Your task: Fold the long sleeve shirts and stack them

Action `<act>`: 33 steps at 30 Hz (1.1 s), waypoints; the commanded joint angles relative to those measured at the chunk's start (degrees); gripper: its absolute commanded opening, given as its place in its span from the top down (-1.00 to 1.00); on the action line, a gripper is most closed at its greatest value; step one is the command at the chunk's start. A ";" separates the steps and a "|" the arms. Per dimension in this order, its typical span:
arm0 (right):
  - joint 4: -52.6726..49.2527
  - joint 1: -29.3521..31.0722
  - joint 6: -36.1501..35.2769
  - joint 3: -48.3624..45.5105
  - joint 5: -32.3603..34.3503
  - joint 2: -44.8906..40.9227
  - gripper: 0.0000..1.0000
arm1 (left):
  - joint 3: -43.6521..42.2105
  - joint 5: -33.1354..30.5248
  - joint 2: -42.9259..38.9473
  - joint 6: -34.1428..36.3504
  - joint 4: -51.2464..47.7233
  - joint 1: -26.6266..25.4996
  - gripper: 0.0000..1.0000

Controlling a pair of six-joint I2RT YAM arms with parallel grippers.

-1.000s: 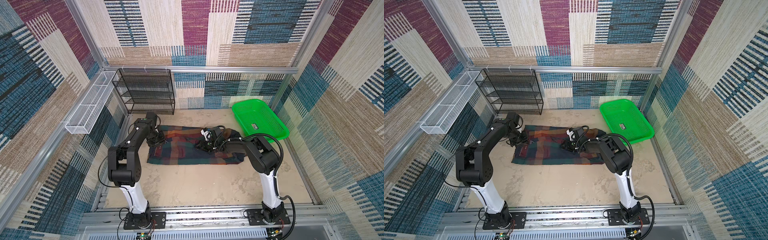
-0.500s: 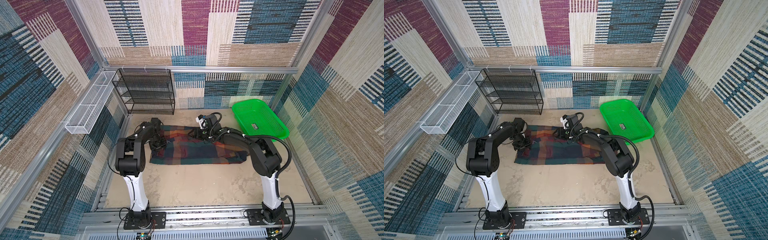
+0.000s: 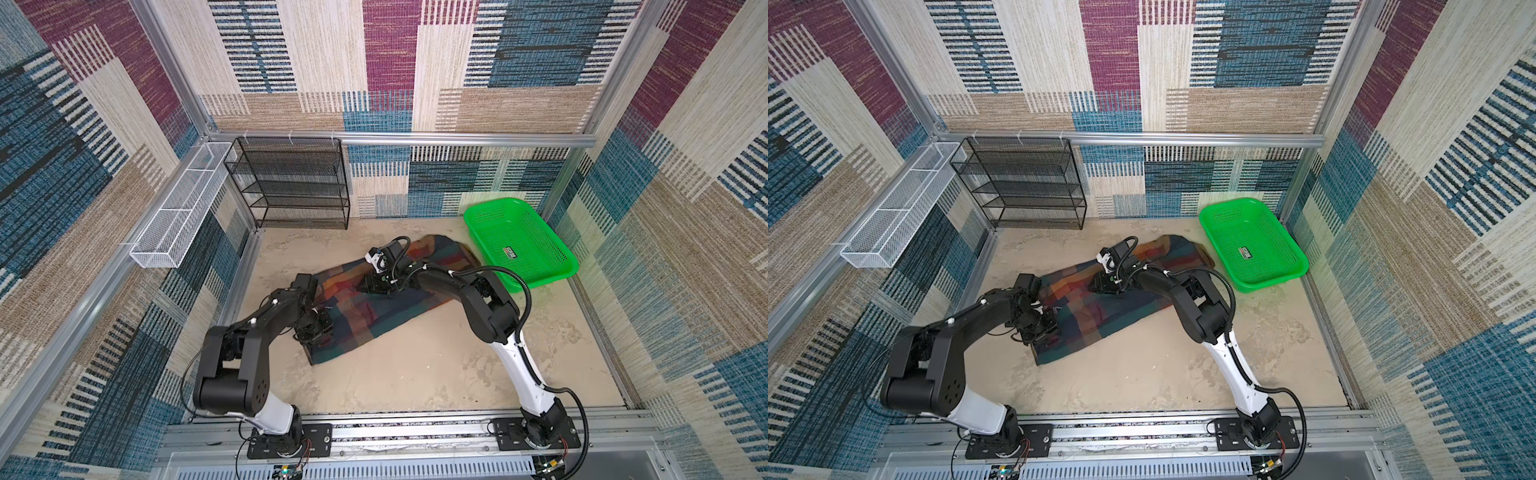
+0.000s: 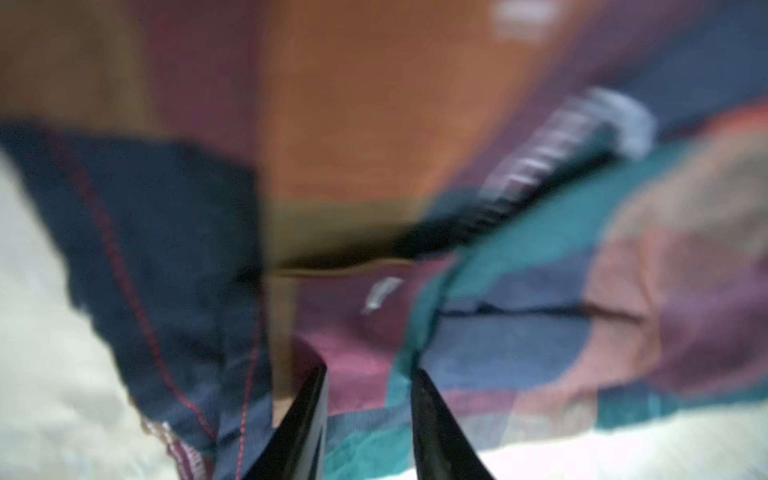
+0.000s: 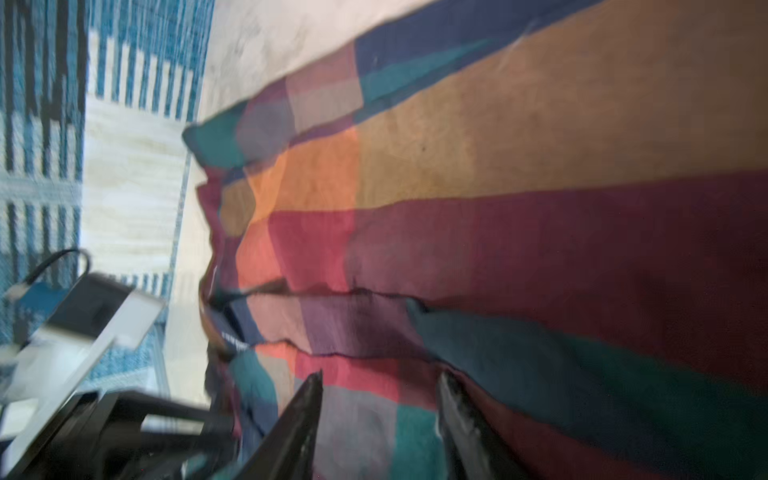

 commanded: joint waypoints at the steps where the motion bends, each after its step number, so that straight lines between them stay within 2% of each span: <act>1: -9.38 3.30 -7.96 0.68 0.22 1.26 -0.01 | -4.57 0.99 -10.28 -6.94 -1.17 -2.64 0.24; 6: -10.35 5.22 -15.23 -6.46 -1.71 -2.63 -0.04 | -4.78 -2.43 -28.30 -11.62 -8.70 -5.01 0.21; 9: -10.47 5.18 -18.51 -12.06 4.48 -8.53 -0.09 | -0.66 -4.38 -32.02 -10.16 -11.84 -5.05 0.15; 12: -6.54 5.04 -18.34 -18.97 6.66 -16.92 -0.15 | 4.51 -7.91 -27.92 -4.78 -13.55 -5.05 0.09; 15: -1.74 5.33 -13.43 -24.41 2.87 -23.50 -0.20 | 10.74 -9.46 -20.38 0.31 -14.68 -4.85 0.07; 17: 0.66 6.88 -10.08 -27.27 -0.37 -25.57 -0.20 | 14.24 -10.51 -16.26 2.18 -15.13 -4.55 0.07; 21: 5.56 12.37 -5.65 -32.95 -0.95 -28.12 -0.21 | 19.02 -10.76 -11.15 3.59 -13.82 -3.71 0.06; 24: 11.71 14.36 -0.91 -39.77 -3.05 -28.83 -0.20 | 20.79 -10.28 -8.82 4.04 -13.15 -3.04 0.06; 28: 11.86 15.23 0.20 -45.22 -2.01 -28.56 -0.20 | 20.37 -8.71 -7.13 4.05 -11.84 -2.21 0.06; 33: 9.64 15.28 1.34 -56.74 0.64 -37.16 -0.19 | 18.73 -8.24 -6.72 4.15 -11.13 -1.81 0.06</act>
